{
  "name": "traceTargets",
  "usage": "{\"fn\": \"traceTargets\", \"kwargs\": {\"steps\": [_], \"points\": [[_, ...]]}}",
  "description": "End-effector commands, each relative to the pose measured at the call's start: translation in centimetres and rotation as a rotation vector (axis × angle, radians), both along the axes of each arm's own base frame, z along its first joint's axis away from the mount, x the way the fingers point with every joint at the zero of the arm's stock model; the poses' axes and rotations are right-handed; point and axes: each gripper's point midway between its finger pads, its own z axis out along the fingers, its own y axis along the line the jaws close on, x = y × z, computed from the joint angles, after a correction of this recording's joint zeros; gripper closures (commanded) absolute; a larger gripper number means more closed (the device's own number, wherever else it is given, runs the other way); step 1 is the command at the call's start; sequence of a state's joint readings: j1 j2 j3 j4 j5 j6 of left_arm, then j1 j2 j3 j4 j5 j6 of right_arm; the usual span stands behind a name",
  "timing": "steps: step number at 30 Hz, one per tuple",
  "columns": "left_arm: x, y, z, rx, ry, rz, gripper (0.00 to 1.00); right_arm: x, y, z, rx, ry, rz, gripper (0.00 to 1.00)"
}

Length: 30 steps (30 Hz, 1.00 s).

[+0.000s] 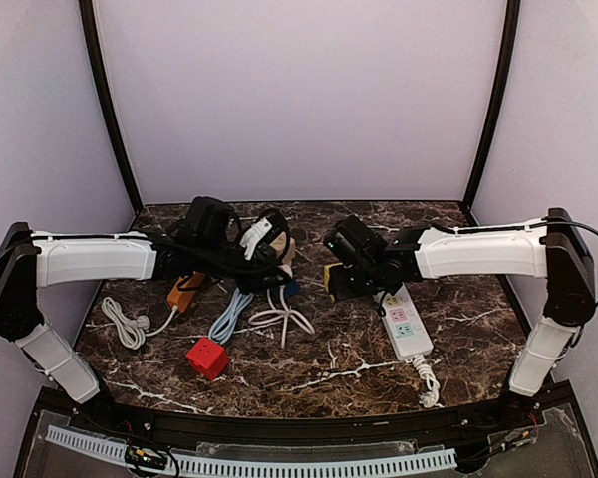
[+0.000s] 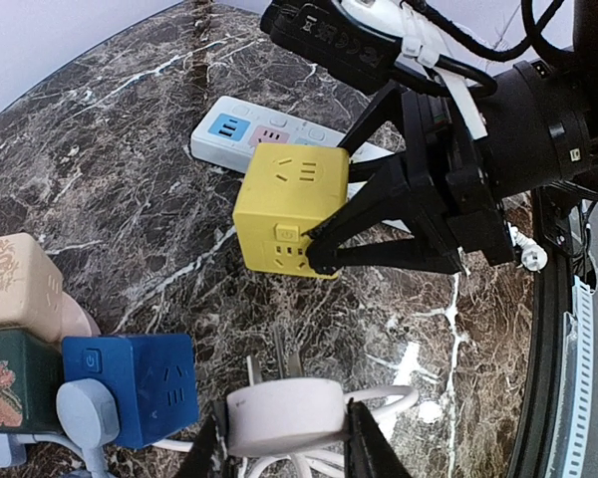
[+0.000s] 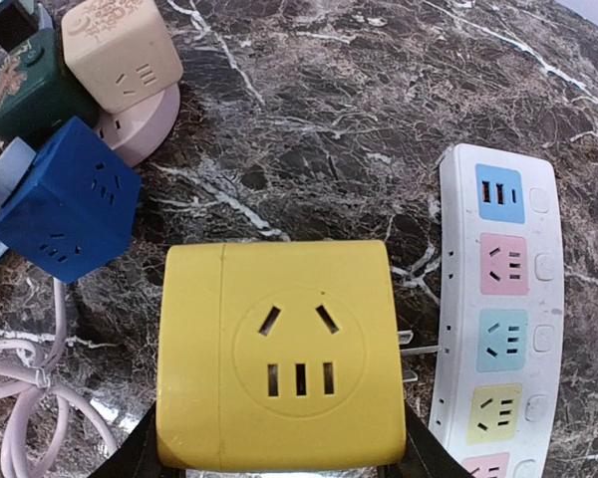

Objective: Pull the plug off the socket
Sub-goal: Remove the plug from the socket, then place the plug at the center of the board.

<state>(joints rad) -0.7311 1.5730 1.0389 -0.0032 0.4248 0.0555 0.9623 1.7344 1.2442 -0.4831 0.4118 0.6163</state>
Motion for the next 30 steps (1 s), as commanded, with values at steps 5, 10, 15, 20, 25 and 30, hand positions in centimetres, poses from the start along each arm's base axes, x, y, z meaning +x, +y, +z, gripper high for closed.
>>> {"fn": "traceTargets", "kwargs": {"steps": [5,10,15,20,25,30], "points": [[0.0,0.5,1.4,-0.022,-0.024,0.015,0.99,0.3,0.6,1.9,0.055,-0.049,0.001,1.00],[0.0,0.5,1.5,-0.024,-0.022,0.014,0.99,0.1,0.2,2.2,0.068,-0.056,-0.001,1.00],[-0.1,0.2,0.5,0.008,0.010,0.002,0.99,0.1,0.1,3.1,0.104,-0.075,0.011,1.00],[-0.2,-0.5,-2.3,0.098,0.079,0.000,0.99,-0.2,0.0,4.6,0.166,-0.124,0.071,1.00],[-0.6,-1.1,-3.7,0.129,0.134,-0.008,0.85,-1.5,0.5,7.6,0.297,-0.226,0.213,1.00],[-0.6,-1.4,-3.4,0.118,0.140,-0.008,0.60,-3.5,0.7,10.5,0.446,-0.316,0.357,1.00]]}}
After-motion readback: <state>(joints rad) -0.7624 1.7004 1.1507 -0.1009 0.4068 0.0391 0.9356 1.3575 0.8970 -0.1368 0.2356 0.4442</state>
